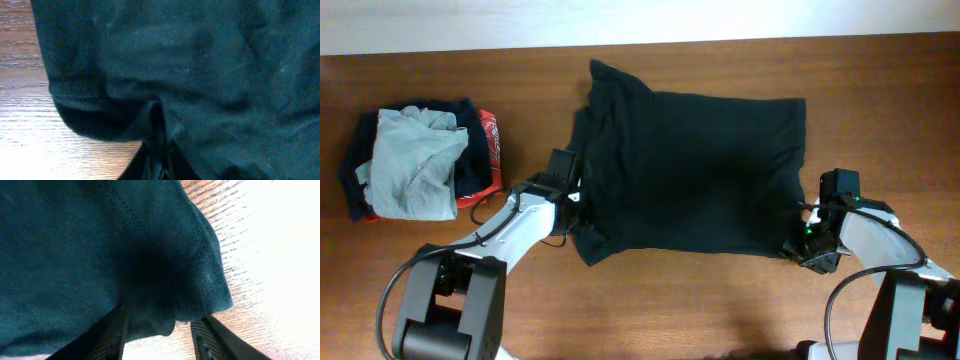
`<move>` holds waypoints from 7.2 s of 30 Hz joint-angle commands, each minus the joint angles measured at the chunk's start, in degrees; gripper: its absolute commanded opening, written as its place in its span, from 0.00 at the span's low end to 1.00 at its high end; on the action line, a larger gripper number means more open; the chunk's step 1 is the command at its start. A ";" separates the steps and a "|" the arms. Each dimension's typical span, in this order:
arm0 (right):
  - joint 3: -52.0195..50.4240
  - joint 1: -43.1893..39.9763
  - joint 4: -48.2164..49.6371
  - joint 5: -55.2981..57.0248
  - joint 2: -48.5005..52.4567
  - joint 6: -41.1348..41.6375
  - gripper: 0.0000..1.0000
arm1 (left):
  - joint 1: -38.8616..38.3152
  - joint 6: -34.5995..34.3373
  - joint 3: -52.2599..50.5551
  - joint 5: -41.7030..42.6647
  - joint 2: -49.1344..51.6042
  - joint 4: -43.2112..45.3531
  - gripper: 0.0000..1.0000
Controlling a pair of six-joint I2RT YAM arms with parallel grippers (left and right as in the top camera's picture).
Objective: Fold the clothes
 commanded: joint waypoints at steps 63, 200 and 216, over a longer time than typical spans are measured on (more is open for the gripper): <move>6.95 0.11 -11.65 -4.02 -5.09 0.13 0.04 | 0.20 -0.85 5.27 -6.36 -15.72 -17.97 0.01; 36.13 0.09 23.69 1.60 29.66 -13.35 0.91 | 0.17 18.69 76.91 -7.72 47.80 -10.80 0.00; 36.13 0.11 32.87 -0.55 35.87 -13.70 0.73 | 0.02 18.67 76.91 -7.52 47.80 -11.56 0.01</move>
